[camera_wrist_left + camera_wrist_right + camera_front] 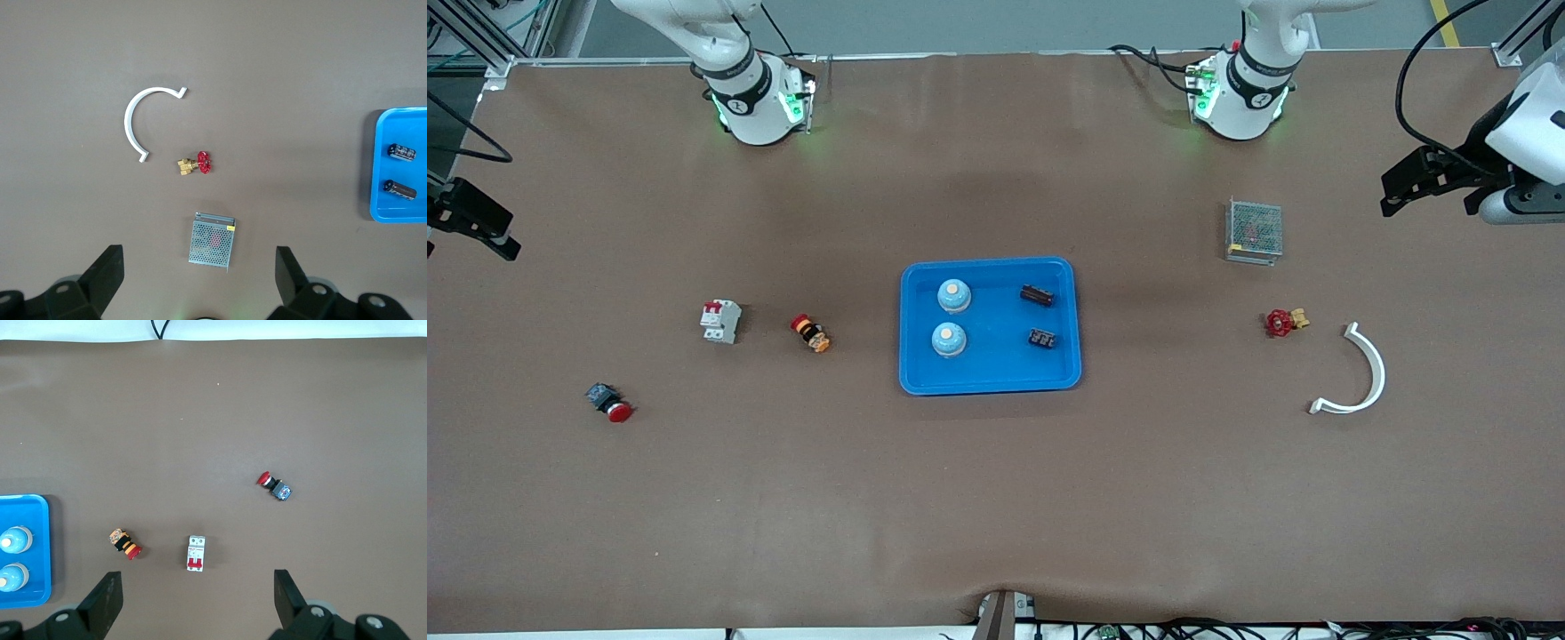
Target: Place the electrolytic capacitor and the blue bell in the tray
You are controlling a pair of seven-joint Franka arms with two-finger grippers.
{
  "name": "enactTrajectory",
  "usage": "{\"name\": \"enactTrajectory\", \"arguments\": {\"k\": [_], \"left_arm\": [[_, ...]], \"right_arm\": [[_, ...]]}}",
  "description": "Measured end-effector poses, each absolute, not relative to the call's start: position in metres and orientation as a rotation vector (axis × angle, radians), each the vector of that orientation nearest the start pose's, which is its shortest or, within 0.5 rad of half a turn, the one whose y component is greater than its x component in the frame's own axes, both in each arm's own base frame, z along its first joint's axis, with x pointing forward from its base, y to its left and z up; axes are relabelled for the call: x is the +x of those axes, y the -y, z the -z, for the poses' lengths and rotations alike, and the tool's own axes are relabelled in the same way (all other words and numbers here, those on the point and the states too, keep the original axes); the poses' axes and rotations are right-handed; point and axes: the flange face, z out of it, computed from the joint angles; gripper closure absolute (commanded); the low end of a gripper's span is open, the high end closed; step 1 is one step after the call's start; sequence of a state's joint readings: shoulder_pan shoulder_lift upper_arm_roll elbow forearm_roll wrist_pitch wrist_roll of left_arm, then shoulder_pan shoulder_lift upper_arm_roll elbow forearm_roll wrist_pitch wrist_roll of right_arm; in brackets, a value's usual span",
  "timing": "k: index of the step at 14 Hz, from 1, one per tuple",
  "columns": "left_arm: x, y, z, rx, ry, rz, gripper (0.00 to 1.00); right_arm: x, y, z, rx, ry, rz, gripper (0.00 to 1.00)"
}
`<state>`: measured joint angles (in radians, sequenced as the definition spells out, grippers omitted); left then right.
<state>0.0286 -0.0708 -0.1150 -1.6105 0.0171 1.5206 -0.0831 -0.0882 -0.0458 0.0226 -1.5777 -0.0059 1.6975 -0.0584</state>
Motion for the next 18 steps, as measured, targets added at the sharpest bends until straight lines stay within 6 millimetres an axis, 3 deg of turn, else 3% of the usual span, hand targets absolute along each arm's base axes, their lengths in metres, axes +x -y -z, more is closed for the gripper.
{"name": "enactTrajectory", "arguments": {"k": [18], "left_arm": [[0.524,0.044,-0.659,-3.101,-0.001,0.022,0.0]], "right_arm": [[0.552,0.034,-0.659,-3.148,-0.001,0.263,0.0]]}}
